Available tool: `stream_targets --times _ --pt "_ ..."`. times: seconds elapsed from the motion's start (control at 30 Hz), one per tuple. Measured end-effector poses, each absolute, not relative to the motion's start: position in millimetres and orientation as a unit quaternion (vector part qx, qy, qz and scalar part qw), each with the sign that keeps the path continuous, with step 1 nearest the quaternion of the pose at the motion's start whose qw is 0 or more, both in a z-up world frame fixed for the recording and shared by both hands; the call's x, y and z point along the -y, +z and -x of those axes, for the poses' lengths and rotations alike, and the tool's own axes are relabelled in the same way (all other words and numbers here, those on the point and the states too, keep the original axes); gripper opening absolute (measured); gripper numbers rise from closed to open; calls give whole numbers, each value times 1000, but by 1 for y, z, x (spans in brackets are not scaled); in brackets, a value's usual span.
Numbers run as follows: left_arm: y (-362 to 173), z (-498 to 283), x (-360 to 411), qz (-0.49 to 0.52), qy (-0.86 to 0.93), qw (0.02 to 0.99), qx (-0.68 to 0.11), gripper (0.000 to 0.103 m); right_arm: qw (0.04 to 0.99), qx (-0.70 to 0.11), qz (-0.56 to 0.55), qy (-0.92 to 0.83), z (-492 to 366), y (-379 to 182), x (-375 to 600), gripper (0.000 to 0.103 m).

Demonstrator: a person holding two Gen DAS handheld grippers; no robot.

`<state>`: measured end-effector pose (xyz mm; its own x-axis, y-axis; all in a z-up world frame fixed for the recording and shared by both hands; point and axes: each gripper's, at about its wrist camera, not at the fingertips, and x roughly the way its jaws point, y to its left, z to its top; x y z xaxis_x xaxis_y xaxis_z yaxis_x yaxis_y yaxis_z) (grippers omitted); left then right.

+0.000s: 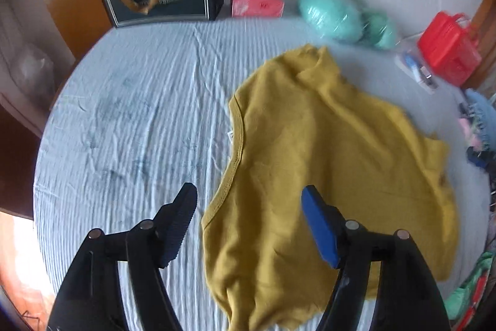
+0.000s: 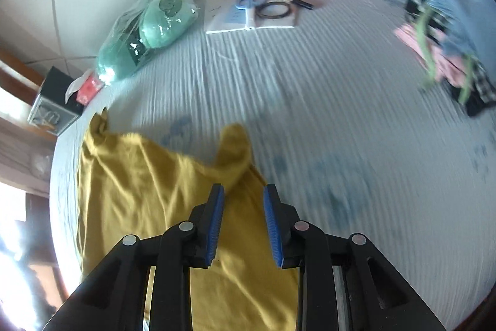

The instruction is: Fold clothes

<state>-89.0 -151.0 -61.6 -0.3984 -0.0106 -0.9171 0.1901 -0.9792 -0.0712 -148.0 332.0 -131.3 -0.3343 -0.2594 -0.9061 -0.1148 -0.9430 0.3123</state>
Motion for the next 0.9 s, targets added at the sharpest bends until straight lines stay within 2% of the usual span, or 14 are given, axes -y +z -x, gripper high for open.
stream_targets --times 0.17,0.3,0.43,0.57,0.6,0.63,0.67,0.7,0.8,0.83,0.87,0.9 --pt "-83 134 136 -540 -839 32 -51 69 35 157 -603 -781 191 -156 -324 27" --pt "-86 194 121 -536 -843 -5 -42 69 29 142 -616 -774 202 -167 -320 34" --pt "-86 248 100 -534 -843 -45 -47 69 23 130 -626 -768 211 -175 -318 37" --pt "-111 295 82 -562 -827 -20 -24 69 15 118 -633 -765 214 -176 -321 38" --pt "-119 300 81 -569 -822 -17 -25 66 14 114 -635 -764 215 -177 -321 38" --pt "-126 303 79 -574 -819 -14 -25 43 16 112 -636 -763 216 -179 -319 38" --pt "-133 305 78 -580 -814 -12 -21 34 19 112 -638 -762 218 -181 -316 38" --pt "-137 304 77 -583 -812 -11 -19 25 22 109 -639 -761 219 -184 -312 38" --pt "-135 297 76 -568 -823 9 -4 9 30 92 -646 -757 224 -195 -298 38" --pt "-132 294 76 -561 -828 17 -1 8 36 85 -652 -753 224 -200 -292 33" --pt "-126 290 79 -549 -835 28 1 7 36 74 -652 -754 222 -200 -287 13" --pt "-119 286 82 -535 -844 38 -1 7 32 60 -649 -757 219 -197 -282 9"
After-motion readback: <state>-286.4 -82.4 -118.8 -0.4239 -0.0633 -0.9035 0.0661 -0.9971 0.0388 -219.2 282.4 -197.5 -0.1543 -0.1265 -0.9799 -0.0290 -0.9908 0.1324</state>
